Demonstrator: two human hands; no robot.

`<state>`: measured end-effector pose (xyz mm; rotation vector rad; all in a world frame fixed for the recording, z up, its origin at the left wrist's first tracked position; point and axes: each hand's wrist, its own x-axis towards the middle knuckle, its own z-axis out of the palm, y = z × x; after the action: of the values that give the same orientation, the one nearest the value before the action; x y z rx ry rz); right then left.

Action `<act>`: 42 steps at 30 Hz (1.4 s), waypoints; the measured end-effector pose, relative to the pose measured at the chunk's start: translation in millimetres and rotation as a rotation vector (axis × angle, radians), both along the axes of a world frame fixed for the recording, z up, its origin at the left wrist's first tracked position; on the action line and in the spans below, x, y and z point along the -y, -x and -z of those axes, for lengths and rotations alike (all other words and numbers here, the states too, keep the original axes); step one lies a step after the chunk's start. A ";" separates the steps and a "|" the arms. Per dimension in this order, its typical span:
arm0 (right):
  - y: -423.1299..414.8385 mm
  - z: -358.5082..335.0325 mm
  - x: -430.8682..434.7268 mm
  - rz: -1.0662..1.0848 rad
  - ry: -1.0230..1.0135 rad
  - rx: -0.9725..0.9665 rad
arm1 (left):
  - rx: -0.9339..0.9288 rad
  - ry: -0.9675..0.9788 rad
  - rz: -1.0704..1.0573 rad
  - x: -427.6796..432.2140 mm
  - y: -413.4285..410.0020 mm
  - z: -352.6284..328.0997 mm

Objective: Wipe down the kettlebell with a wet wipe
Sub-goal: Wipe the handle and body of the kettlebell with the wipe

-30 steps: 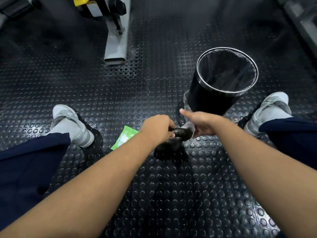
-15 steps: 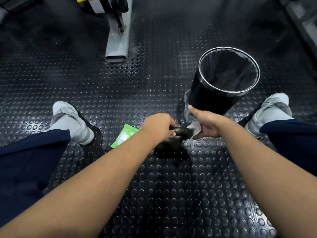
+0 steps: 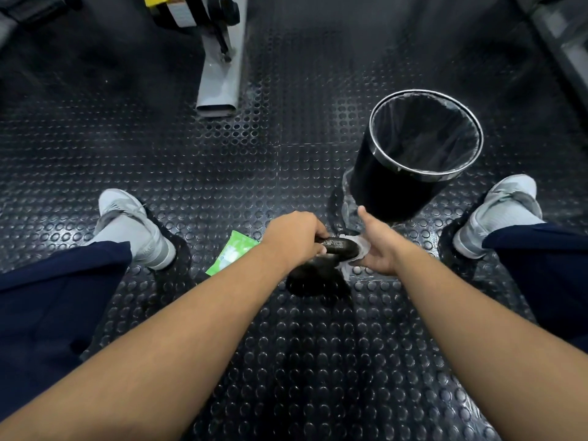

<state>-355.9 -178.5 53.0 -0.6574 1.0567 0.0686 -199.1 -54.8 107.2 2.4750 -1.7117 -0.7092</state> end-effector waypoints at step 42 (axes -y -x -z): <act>-5.9 -28.8 22.6 -0.437 0.239 -0.187 | 0.021 -0.010 0.009 0.3 0.8 -3.4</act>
<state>-350.0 -201.1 81.8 -1.1088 1.0927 0.3941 -200.0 -55.1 110.6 2.4917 -1.7310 -0.6964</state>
